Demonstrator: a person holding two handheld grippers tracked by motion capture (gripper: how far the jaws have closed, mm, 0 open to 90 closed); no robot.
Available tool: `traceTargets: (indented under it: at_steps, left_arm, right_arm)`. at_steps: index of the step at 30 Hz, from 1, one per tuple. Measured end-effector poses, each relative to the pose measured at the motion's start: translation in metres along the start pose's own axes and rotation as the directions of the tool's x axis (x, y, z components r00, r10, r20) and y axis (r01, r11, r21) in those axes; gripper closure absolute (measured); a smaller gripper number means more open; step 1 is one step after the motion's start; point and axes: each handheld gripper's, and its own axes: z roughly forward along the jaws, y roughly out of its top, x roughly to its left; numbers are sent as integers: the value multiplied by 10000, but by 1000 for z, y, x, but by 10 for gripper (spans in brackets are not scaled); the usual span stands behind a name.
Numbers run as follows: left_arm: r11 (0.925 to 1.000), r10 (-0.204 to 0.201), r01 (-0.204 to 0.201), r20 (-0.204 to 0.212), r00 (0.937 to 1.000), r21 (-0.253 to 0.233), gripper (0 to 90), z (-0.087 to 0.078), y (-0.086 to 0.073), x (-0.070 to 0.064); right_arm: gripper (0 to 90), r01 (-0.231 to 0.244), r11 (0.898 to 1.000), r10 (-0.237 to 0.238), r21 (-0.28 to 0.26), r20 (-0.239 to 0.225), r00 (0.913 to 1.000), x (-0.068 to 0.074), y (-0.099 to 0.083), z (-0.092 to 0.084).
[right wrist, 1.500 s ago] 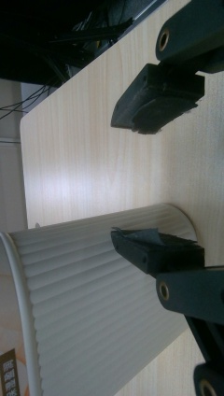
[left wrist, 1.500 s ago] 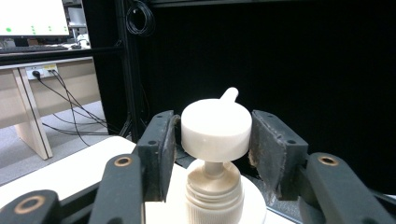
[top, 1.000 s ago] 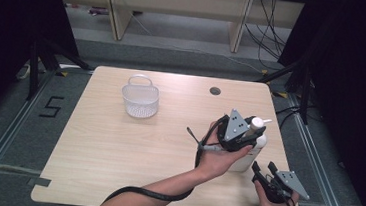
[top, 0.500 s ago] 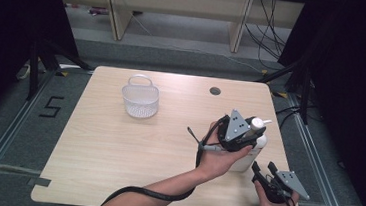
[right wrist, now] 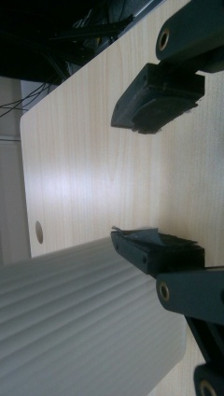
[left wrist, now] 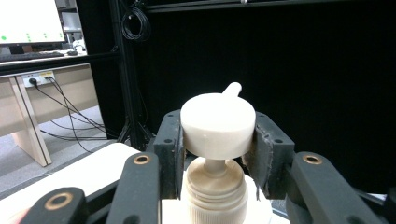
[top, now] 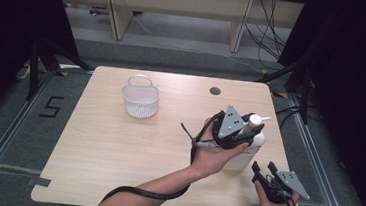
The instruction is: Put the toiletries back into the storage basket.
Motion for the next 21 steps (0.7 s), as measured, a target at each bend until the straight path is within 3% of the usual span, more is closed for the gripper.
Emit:
traceTargets:
  at_steps: [1,4,5,16,21]
  left_arm:
    - [10000,-28,28,-17,10000,-10,591,-3,2,2]
    - [10000,-54,52,-159,9999,-82,591,-12,8,9]
    - [9999,-39,37,-208,9998,-103,591,-15,10,12]
    - [9995,220,-237,-810,9965,-194,591,-49,28,42]
    - [9990,361,-388,-1192,9922,-203,591,-65,32,60]
  right_arm:
    - [398,180,9998,-180,-46,-42,9998,-2,0,0]
    - [398,115,9998,-116,-156,-34,9999,-1,0,1]
    - [398,543,9979,-542,-362,19,9985,-4,0,3]
    - [397,540,9978,-539,-376,25,9985,-4,0,3]
    - [398,579,9978,-578,-315,47,9983,-4,0,3]
